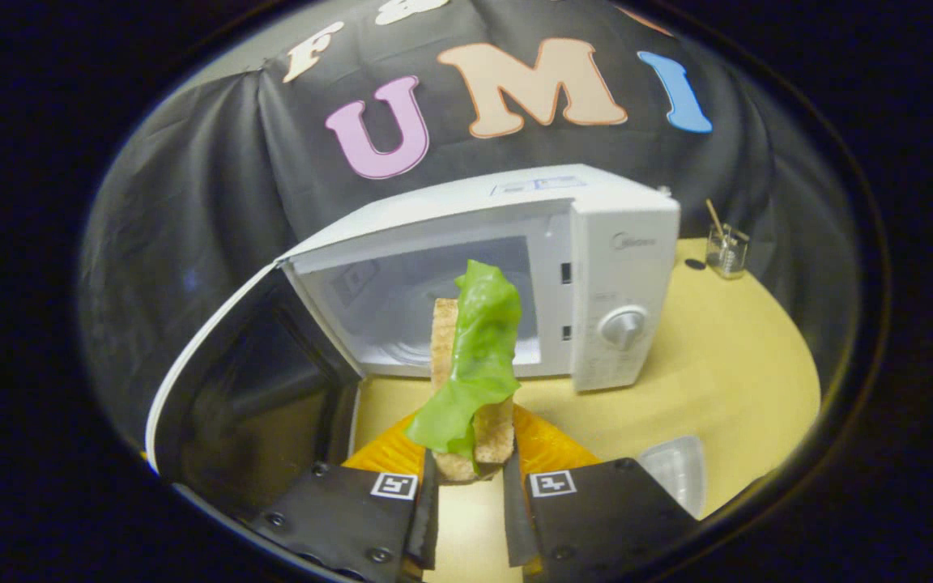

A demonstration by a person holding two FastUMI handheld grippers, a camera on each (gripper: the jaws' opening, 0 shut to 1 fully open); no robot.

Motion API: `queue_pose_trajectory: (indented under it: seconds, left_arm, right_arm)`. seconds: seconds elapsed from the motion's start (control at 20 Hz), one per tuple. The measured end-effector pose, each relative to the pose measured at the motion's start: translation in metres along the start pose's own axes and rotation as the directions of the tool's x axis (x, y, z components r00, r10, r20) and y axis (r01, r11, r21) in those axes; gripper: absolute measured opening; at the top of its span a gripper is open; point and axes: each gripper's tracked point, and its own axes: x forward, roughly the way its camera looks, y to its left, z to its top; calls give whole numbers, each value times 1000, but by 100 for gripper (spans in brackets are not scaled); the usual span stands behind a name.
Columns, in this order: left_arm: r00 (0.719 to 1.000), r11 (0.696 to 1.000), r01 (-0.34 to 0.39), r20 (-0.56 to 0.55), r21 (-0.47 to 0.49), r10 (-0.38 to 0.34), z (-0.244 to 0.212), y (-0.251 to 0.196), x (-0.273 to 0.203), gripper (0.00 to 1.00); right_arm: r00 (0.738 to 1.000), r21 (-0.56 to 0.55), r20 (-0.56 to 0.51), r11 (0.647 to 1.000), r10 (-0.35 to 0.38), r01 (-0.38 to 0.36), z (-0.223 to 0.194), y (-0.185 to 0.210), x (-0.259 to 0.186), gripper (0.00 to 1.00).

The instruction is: Open the microwave oven with the left hand, put the food in, and close the microwave oven.

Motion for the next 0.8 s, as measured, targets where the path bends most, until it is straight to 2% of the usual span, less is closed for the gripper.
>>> queue_pose_trajectory:
  seconds: [0.15,0.3,0.45,0.6,0.8]
  left_arm:
    - [999,999,43,-11,-13,-43,1,8,-5,98]
    - [998,998,62,-29,11,-61,0,20,-11,98]
    - [994,996,87,-65,26,-86,-8,27,-17,98]
    - [993,995,79,-88,53,-74,-12,41,-18,99]
    - [994,999,46,-98,11,-44,-16,60,-10,99]
  right_arm:
    - [1000,148,-7,989,-1,2,5,28,37,36]
    - [1000,273,9,962,-11,8,12,50,70,36]
    - [999,390,21,921,-28,18,22,64,101,36]
    - [997,485,41,874,-61,33,32,60,129,36]
    - [993,581,56,812,-101,50,45,53,160,35]
